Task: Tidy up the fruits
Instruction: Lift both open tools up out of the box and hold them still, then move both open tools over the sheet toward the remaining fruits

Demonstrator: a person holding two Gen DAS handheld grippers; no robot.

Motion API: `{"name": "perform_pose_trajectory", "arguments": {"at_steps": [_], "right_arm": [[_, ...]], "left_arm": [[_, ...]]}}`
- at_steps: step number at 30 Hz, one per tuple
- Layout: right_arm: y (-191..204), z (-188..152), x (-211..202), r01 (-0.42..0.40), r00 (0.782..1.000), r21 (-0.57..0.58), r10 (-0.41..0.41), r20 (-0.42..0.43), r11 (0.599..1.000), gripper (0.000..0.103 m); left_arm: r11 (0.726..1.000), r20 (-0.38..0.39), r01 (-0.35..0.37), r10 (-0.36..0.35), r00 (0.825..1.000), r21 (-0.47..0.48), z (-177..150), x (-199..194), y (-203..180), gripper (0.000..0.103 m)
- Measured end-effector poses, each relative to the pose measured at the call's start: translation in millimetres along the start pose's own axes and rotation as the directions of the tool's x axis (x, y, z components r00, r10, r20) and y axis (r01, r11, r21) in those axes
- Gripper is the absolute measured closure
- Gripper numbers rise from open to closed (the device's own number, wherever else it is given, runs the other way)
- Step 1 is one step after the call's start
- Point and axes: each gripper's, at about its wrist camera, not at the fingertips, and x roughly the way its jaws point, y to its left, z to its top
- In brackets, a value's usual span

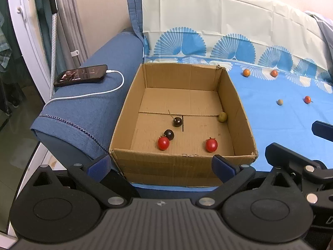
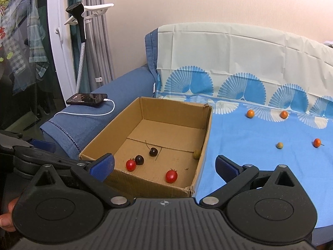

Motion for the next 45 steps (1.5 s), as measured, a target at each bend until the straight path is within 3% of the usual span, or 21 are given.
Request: {"name": "perform_pose_trajectory", "arguments": {"at_steps": [45], "right_arm": [[-7.0, -7.6, 11.8, -0.003, 1.0, 0.038, 0.004, -0.023, 0.999, 0.001]], "left_arm": [[0.999, -0.038, -0.012, 0.013, 0.999, 0.031, 0.0, 16.5, -11.5, 0.0]]}}
